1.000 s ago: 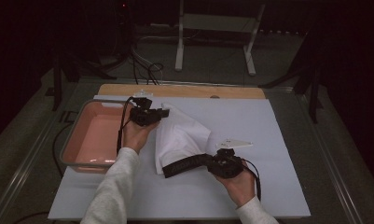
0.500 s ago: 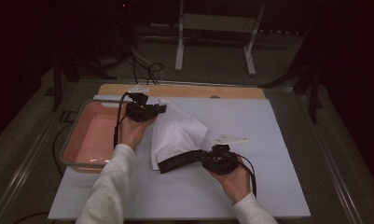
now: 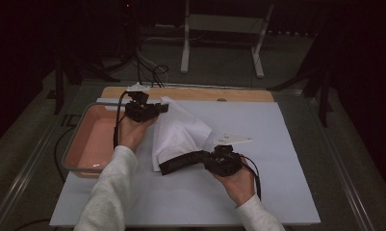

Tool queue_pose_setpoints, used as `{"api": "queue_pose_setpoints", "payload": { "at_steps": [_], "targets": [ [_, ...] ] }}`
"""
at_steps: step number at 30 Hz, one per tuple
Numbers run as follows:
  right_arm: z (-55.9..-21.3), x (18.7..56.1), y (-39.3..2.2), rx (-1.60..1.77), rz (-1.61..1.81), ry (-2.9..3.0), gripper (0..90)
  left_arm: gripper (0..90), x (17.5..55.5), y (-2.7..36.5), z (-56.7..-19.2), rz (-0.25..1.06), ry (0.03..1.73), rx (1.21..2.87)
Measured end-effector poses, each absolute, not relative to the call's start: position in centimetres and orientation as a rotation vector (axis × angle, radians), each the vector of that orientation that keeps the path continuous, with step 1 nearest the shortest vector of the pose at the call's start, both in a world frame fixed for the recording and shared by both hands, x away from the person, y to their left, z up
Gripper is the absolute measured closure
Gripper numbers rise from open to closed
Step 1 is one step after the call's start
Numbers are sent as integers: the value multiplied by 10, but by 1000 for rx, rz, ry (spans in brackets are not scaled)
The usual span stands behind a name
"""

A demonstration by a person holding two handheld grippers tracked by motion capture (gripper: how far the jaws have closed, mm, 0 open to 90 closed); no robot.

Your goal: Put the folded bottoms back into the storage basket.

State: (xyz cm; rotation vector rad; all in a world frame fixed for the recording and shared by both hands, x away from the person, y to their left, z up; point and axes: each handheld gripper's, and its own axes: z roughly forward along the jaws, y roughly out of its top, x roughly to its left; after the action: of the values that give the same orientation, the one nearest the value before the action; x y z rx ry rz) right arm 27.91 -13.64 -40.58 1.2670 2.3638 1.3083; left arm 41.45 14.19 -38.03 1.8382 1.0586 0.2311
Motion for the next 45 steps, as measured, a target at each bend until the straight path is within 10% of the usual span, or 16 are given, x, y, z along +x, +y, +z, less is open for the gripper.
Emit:
{"api": "queue_pose_setpoints", "payload": {
  "at_steps": [45],
  "targets": [
    [-389,305,-104,1120,1387,2368,789,819,426,178,-358,245,1058,1770]
  ]
}}
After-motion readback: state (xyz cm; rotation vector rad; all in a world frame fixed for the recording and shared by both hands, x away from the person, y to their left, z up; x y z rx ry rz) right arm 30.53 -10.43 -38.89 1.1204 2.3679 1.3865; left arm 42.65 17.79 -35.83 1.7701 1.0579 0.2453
